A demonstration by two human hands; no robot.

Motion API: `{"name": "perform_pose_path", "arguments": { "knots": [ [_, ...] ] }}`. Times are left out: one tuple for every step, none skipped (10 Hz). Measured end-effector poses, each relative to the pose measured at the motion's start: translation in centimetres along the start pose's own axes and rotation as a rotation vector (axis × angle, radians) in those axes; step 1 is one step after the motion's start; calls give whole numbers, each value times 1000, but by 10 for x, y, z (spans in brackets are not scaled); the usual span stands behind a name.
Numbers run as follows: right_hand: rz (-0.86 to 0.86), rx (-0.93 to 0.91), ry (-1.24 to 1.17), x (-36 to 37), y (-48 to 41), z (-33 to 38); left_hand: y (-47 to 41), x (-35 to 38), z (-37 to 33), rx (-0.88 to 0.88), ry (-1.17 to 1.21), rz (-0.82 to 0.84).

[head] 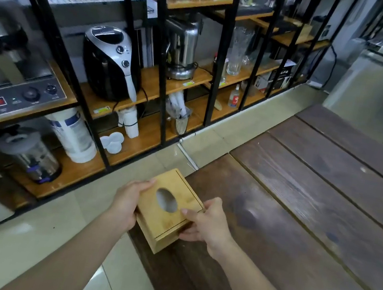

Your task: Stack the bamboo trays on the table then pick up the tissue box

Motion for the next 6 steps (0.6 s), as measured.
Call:
{"name": "perform_pose_path", "arguments": {
  "knots": [
    [-4, -7, 47, 9, 5, -5, -1, -12, 9, -2, 39, -8],
    [15, -21, 100, 15, 11, -8, -1, -16, 17, -8, 50, 6],
    [25, -21, 130, 16, 13, -7, -2, -18, 21, 29, 60, 12],
    [32, 0, 164, 14, 16, -4, 0, -19, 22, 86, -21, 12],
    [107, 65, 226, 15, 19, -2, 4, -24, 11, 228, -198, -56],
    [174, 35, 446, 7, 19, 10, 16, -25, -9, 439, -500, -183]
  ]
}}
Point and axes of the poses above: each hand's wrist, its own y-axis away from the middle knuckle, its own x-axis out of the palm, z = x × y, the point moved 5 cm from there along -y, towards the middle knuckle, and after that the axes turned 15 degrees about -x, right-handed, at the moved point
